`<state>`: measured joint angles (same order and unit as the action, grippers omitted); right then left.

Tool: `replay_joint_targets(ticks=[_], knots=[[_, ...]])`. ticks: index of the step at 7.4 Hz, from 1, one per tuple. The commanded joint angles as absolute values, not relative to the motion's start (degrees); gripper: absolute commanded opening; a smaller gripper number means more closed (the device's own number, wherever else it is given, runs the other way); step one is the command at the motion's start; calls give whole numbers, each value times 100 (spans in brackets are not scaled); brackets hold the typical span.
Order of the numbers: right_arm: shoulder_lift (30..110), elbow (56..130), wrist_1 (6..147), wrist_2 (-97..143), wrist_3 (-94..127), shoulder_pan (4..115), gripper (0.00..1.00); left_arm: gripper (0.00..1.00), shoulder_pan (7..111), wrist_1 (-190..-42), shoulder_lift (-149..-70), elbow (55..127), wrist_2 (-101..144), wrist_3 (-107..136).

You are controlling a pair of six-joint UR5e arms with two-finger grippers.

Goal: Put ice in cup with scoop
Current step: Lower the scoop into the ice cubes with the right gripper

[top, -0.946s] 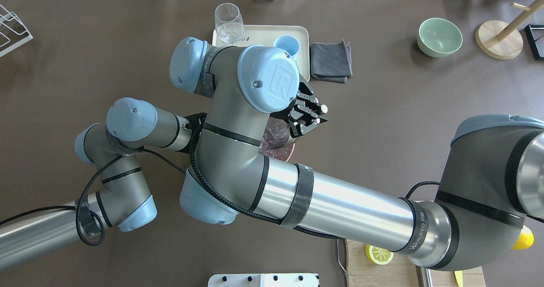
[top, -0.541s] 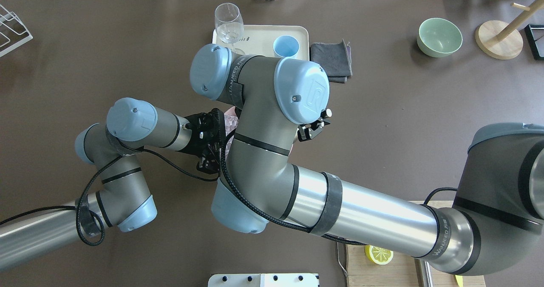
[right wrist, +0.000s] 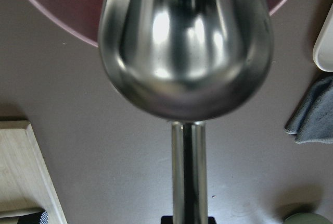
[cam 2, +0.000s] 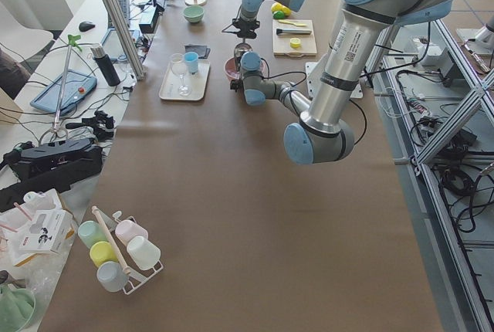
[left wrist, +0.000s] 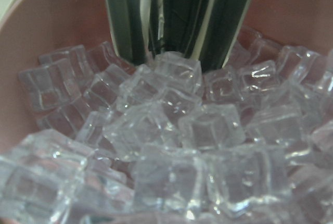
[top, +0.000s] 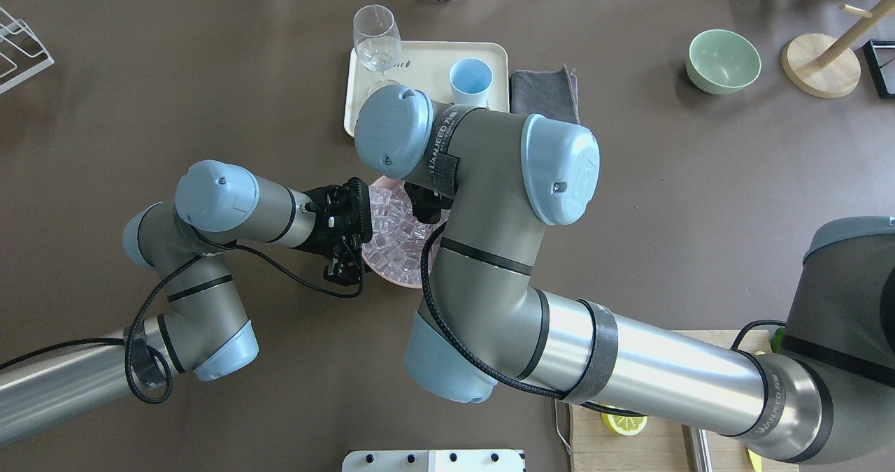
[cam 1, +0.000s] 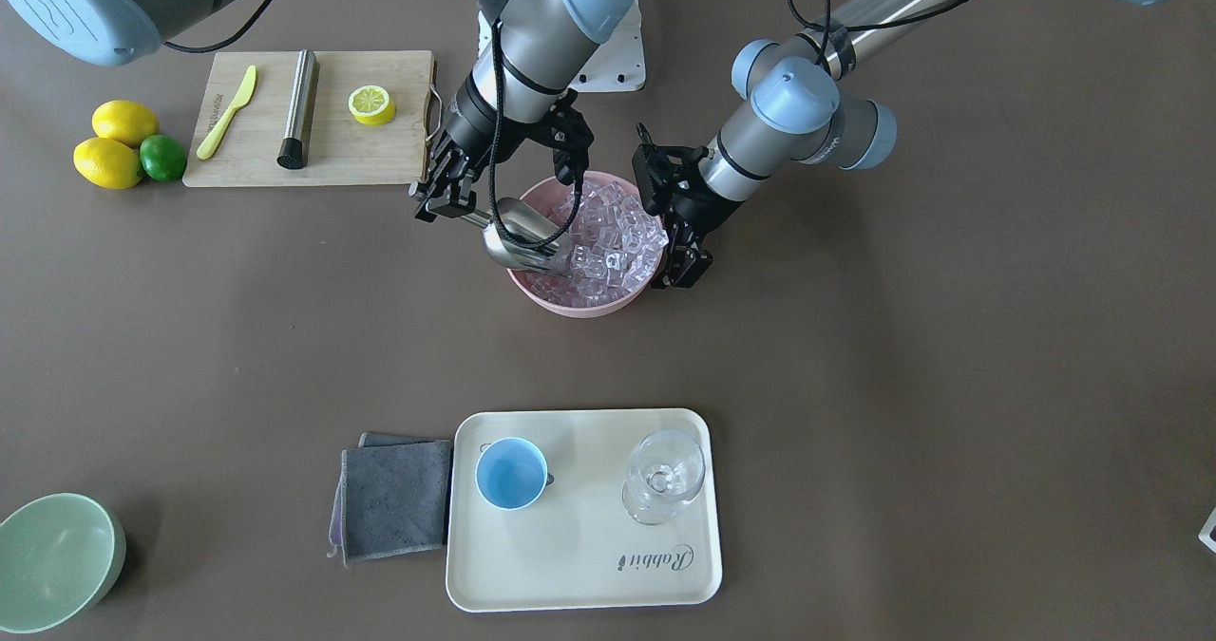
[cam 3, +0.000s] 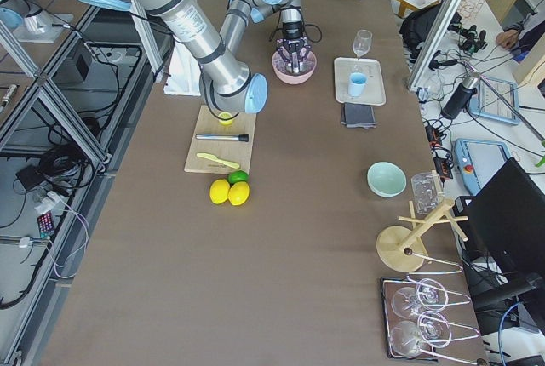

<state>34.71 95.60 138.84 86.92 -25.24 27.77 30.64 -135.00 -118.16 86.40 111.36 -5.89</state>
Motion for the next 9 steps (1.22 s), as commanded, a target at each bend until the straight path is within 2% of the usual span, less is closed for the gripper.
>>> replay_joint_targets(ticks=[1,5,9], knots=[[3604,9571,13614,8684,-2391,2777,0,99,3067,-13500,-11812,8640,11144,-589],[3893,9676,12808,8797,-2338,2777,0,99,3076,-13500,-11812,8640,11145,-598],[4499,10343,12139,9139,-2338,2821,0,99,3076,-13500,-11821,8640,11145,-598]])
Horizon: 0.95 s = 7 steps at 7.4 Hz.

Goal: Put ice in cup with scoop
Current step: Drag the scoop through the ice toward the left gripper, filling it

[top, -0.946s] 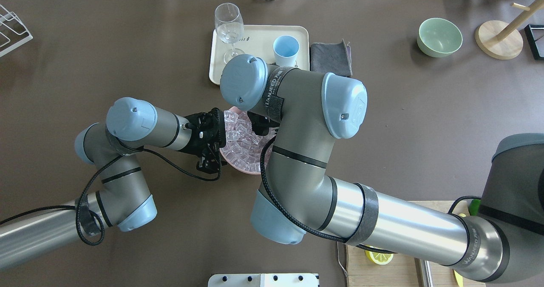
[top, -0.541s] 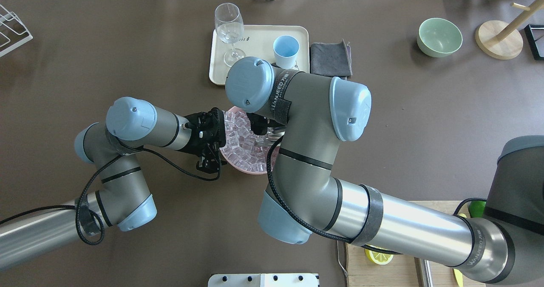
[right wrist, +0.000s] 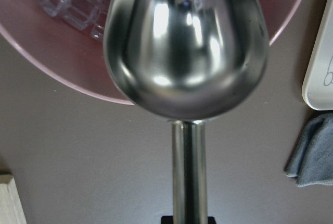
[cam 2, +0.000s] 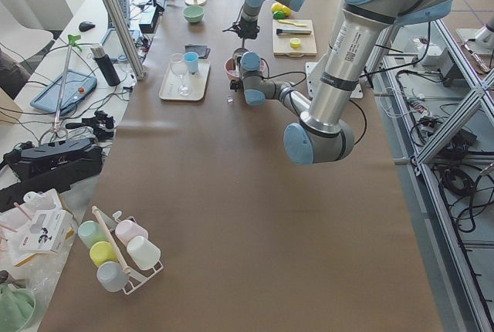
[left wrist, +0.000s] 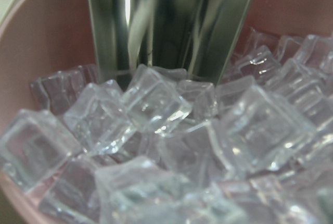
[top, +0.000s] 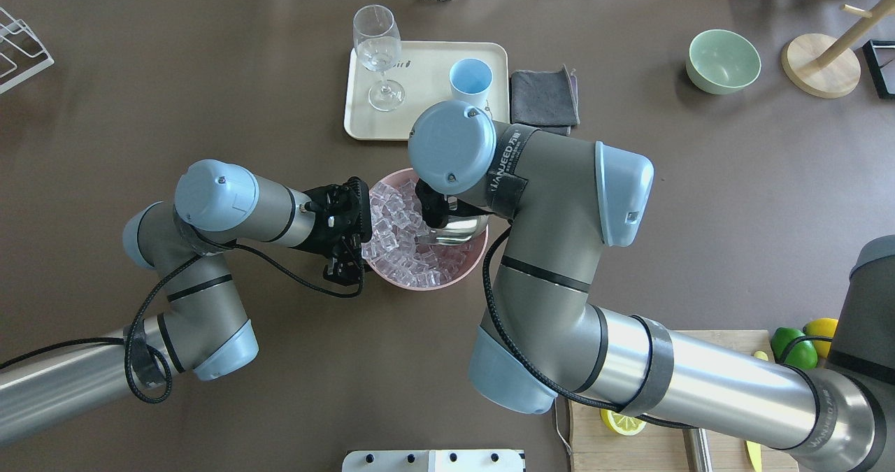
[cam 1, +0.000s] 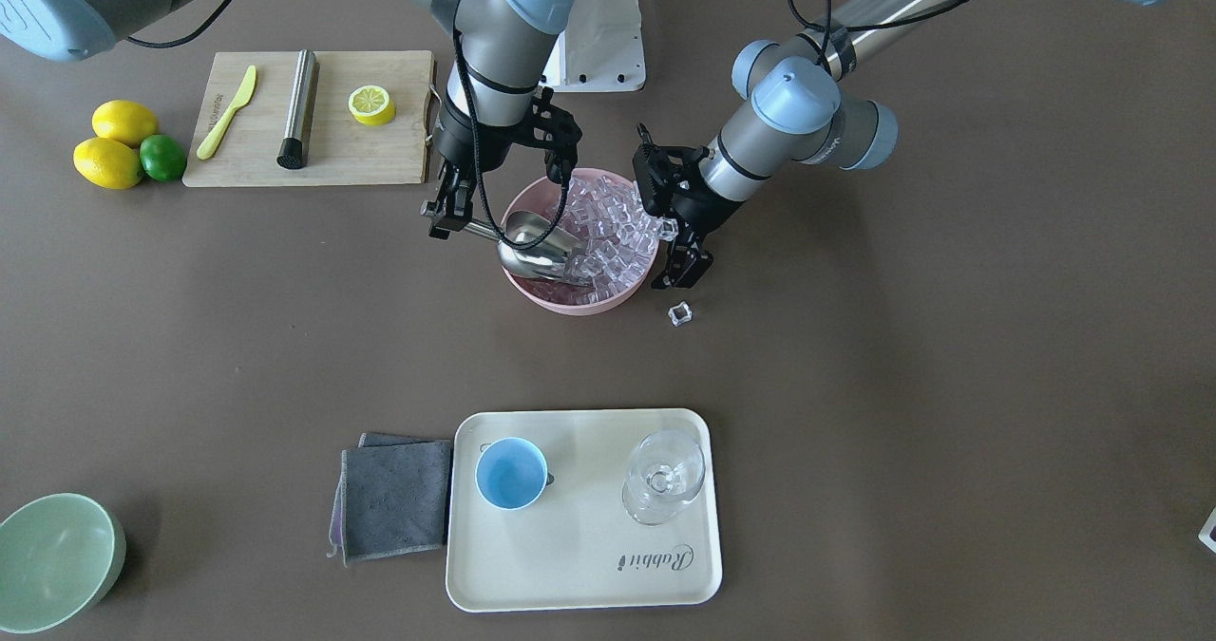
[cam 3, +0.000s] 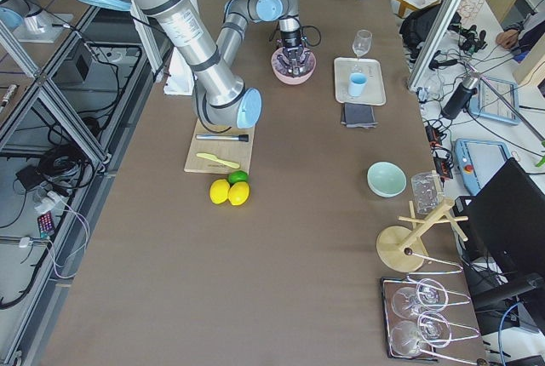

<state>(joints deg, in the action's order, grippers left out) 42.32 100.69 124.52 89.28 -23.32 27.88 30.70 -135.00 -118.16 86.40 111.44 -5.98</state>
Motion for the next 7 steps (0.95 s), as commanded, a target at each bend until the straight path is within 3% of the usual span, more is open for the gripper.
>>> replay_joint_targets(ticks=[1,7], knots=[[4552,10380,11964,9254,-2312,2865,0,99,3076,-13500,-11830,8648,11145,-598],[5211,10345,10400,9684,-2153,3040,0,99,3076,-13491,-11848,8640,11145,-589]])
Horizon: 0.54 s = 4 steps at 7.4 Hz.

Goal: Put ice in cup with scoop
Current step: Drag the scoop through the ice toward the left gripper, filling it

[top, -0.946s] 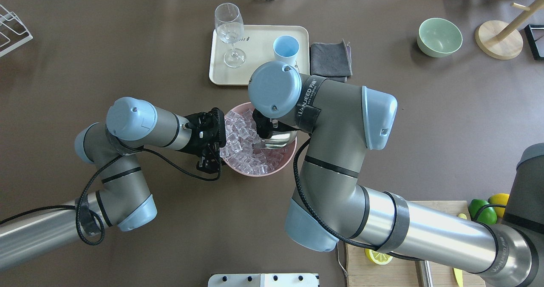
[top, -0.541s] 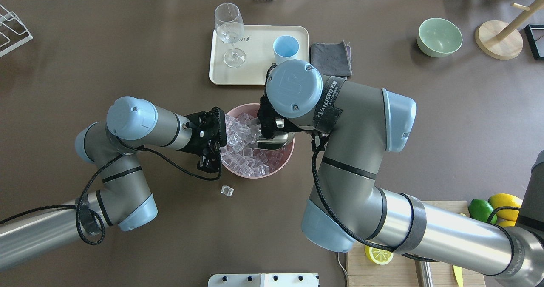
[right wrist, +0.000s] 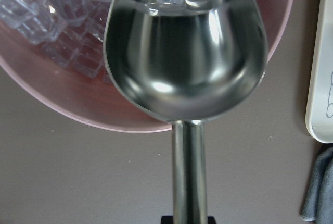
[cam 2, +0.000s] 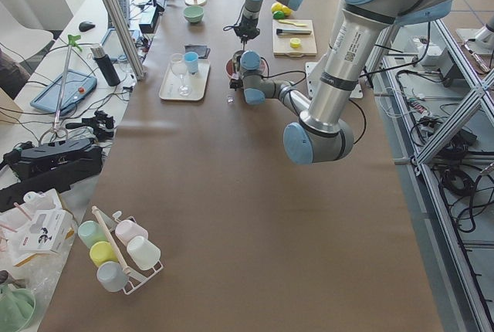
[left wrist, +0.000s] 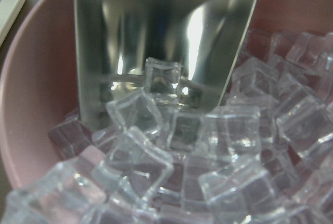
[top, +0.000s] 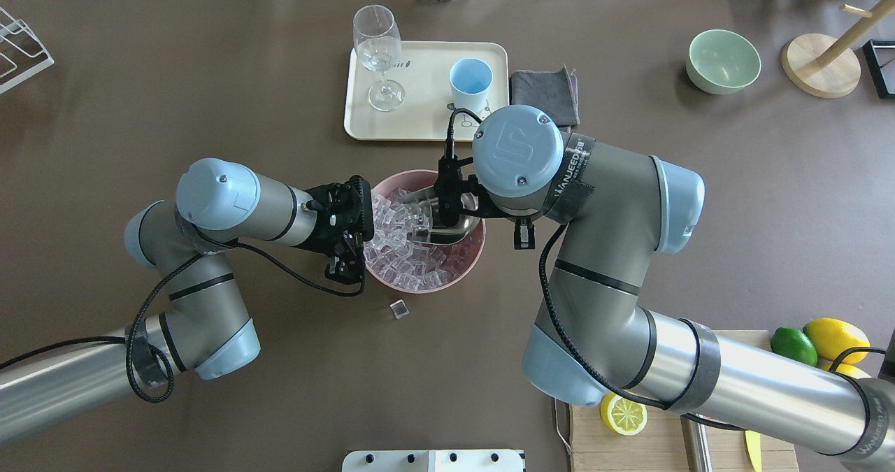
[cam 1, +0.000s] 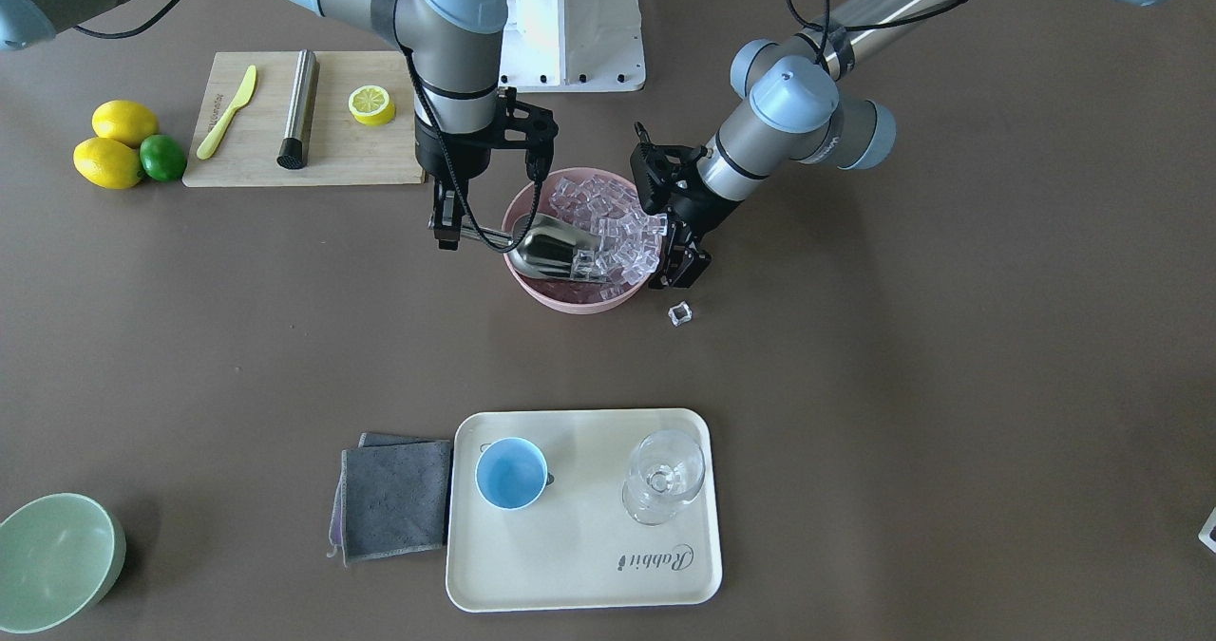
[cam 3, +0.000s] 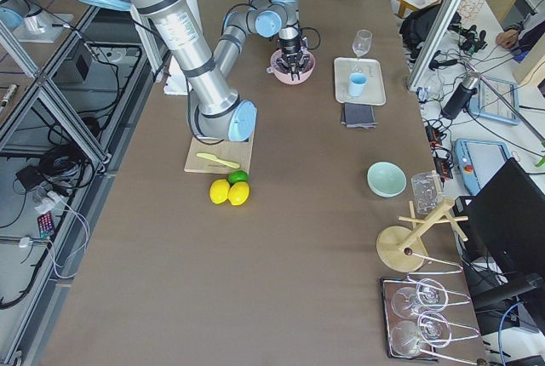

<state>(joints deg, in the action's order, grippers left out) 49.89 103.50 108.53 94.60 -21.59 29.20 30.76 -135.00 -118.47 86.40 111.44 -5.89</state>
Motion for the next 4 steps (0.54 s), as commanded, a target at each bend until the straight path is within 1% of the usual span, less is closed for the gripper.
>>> replay_joint_targets(ticks=[1,4], knots=[[5316,10336,10128,9868,-2153,3145,0,99,3076,-13483,-11848,8648,11145,-589],[5475,10293,9616,10063,-1680,3164,0,99,3120,-13298,-11944,8648,11162,-589]])
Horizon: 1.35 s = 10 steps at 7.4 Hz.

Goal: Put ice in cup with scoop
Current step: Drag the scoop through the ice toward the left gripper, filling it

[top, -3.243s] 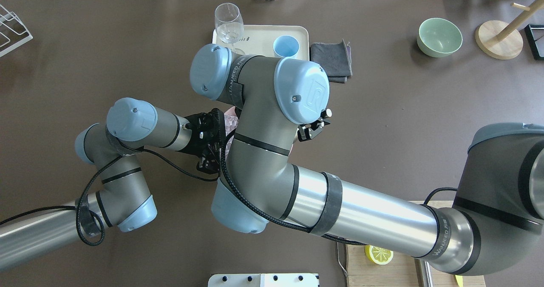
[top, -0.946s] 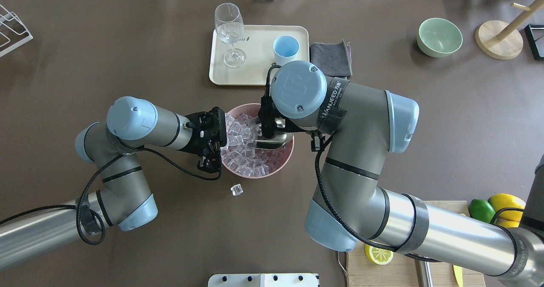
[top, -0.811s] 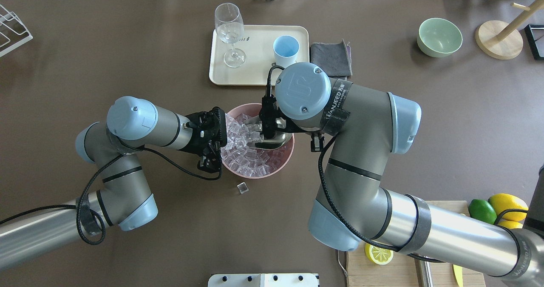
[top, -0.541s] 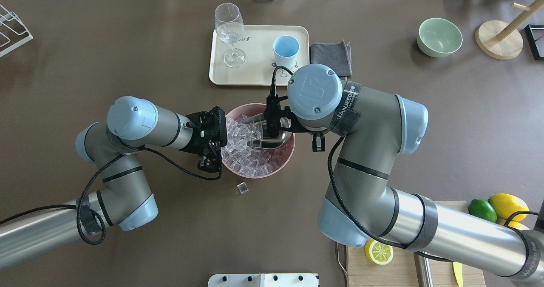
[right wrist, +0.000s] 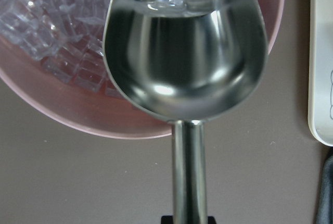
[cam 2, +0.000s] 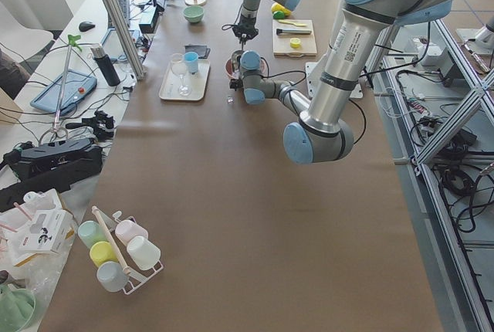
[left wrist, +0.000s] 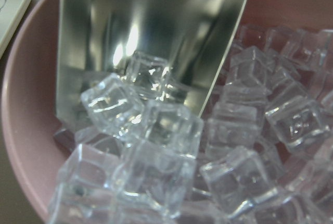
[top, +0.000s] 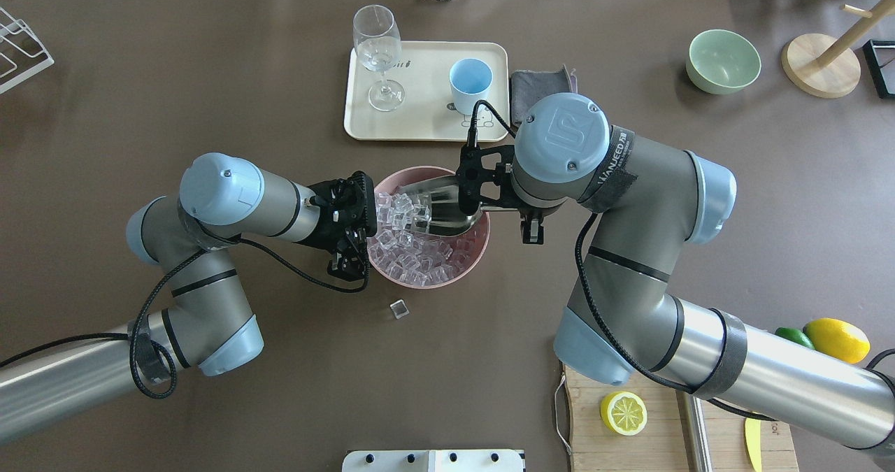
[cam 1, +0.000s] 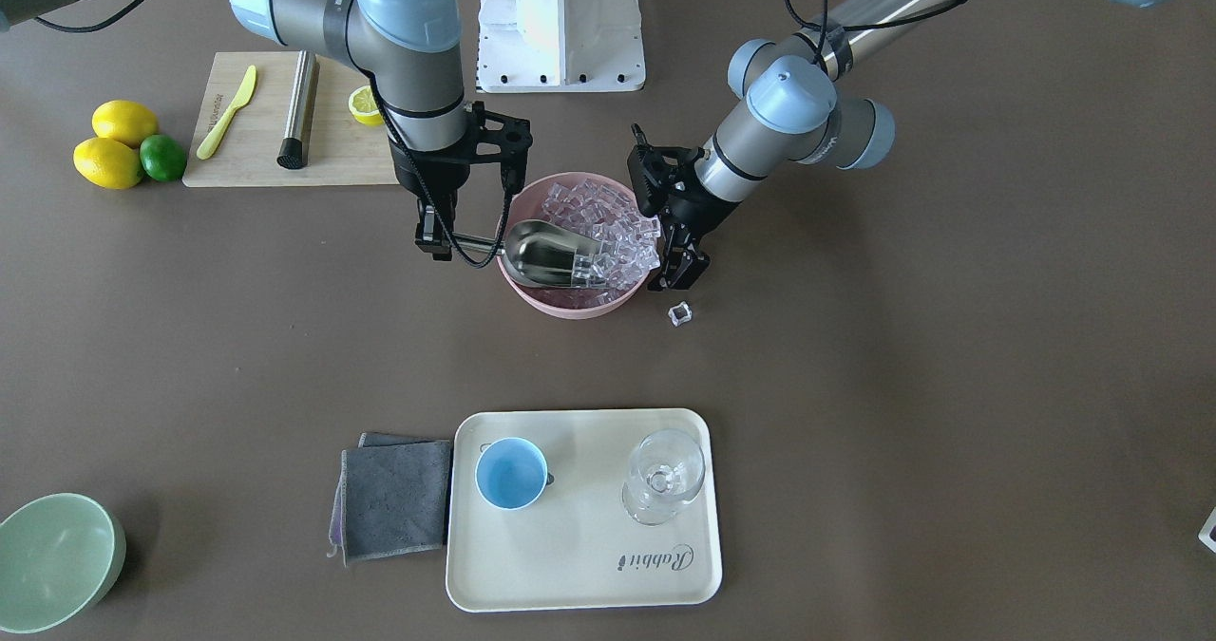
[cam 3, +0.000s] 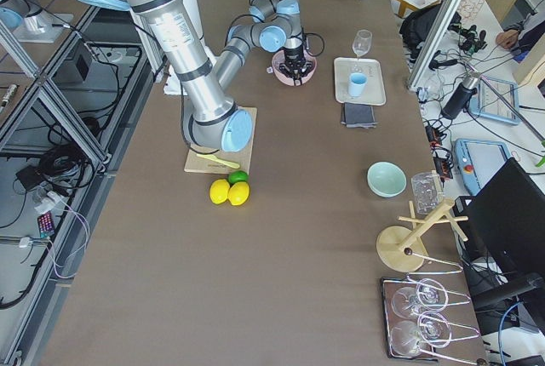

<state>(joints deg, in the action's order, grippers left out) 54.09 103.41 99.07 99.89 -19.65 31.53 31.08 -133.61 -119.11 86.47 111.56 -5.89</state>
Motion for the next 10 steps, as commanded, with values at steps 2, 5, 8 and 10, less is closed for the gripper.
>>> replay_joint_targets(ticks=[2,5,8,10], knots=[[5458,10239,9405,10072,-1538,3155,0,99,3120,-13298,-11944,8648,11162,-589],[5589,10283,8958,10493,-1521,3208,0,99,3120,-13298,-11944,8648,11162,-589],[6046,10485,8413,10888,-1433,3453,0,99,3120,-13298,-11944,8648,11153,-589],[6248,10494,8105,11266,-1311,3725,0,99,3120,-13298,-11944,8648,11153,-598]])
